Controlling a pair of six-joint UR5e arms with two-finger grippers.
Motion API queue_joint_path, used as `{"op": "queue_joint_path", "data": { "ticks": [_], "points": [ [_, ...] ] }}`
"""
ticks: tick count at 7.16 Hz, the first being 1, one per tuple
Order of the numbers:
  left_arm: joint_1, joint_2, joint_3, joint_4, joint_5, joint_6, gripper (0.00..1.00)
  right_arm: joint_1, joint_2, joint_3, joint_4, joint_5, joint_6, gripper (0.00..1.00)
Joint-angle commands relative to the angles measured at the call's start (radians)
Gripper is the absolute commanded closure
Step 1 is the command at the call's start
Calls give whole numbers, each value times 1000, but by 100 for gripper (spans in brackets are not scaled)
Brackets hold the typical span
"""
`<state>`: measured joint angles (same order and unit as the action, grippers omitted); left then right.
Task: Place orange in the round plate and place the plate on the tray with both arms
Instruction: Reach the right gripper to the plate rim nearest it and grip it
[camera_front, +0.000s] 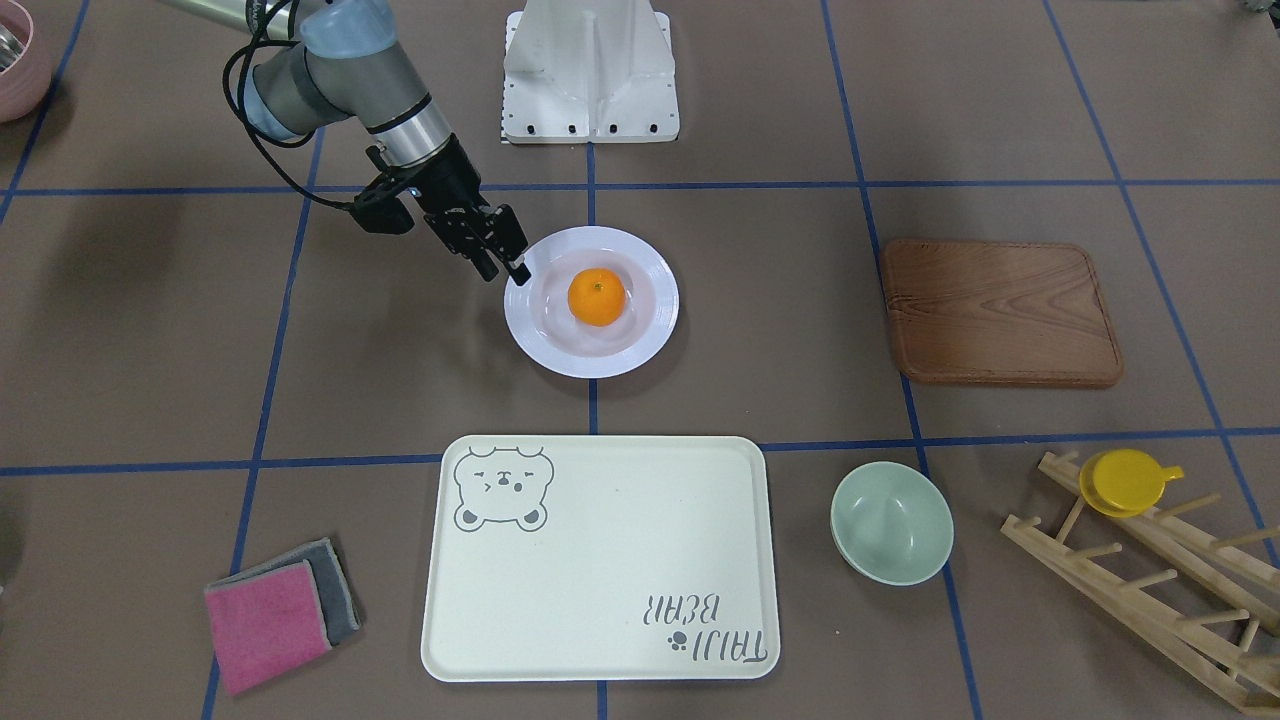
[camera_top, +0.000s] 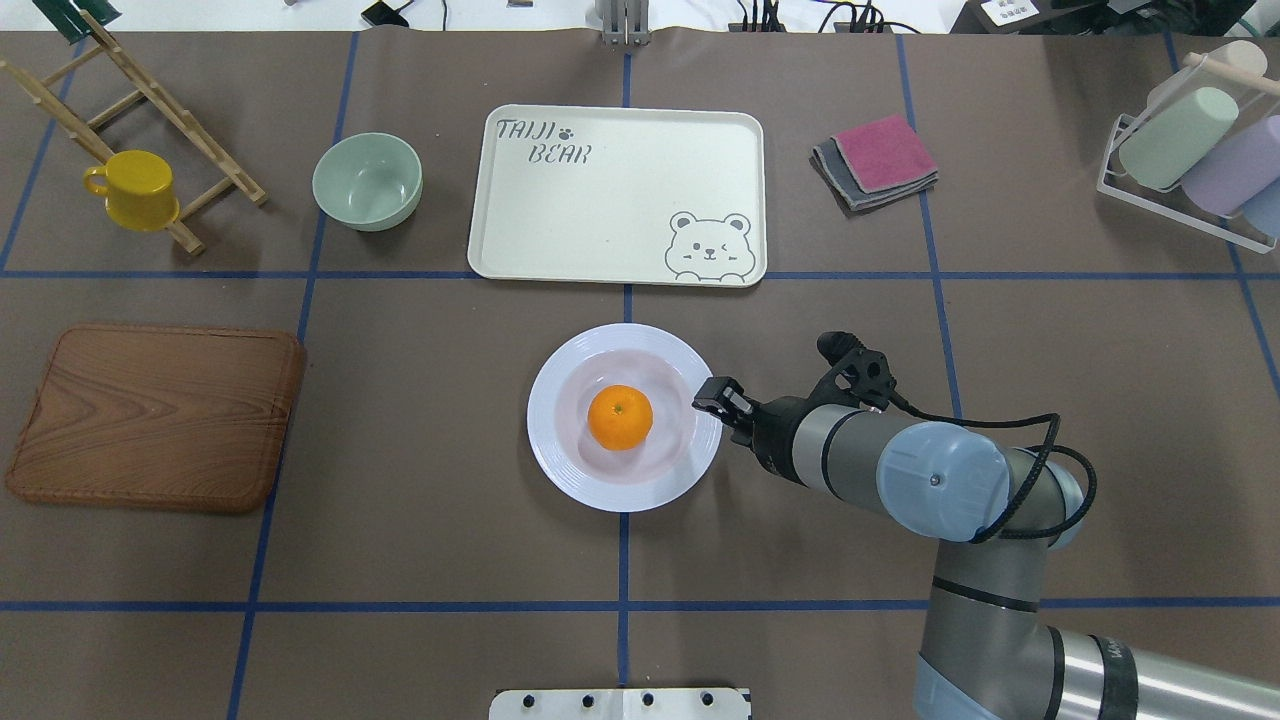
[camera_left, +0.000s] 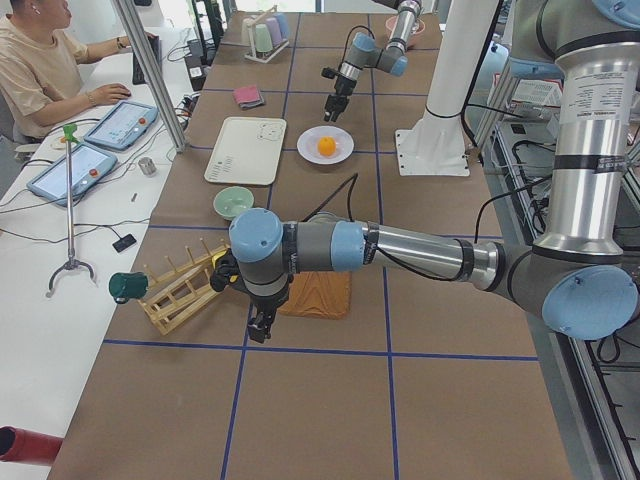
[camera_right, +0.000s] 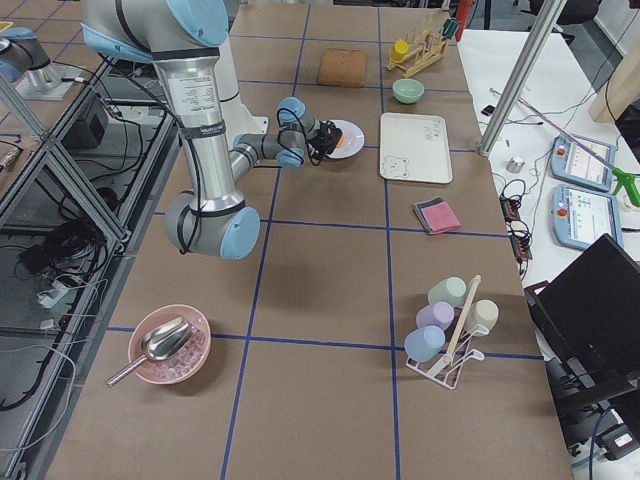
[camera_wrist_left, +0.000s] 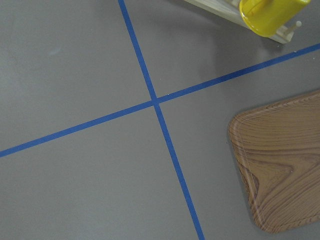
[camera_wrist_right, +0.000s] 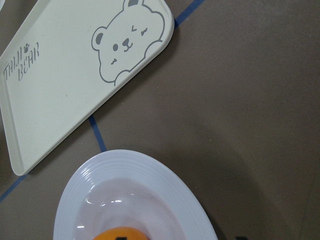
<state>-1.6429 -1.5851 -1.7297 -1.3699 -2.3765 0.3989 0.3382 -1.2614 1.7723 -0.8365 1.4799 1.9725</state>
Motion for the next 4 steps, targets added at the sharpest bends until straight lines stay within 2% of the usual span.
{"op": "queue_joint_path", "data": {
  "ticks": [1,2,3,4],
  "points": [
    [0,0,1,0,-1,0,1,-22,5,-56,31,-15,6,32],
    [2,14,-1,-3,-1,0,1,-24,22,-62,31,-21,6,32],
    [2,17,-4,-3,-1,0,1,-24,49,-79,31,-21,8,39],
    [2,17,-4,-3,-1,0,1,-25,68,-91,31,-21,8,50]
  ]
}}
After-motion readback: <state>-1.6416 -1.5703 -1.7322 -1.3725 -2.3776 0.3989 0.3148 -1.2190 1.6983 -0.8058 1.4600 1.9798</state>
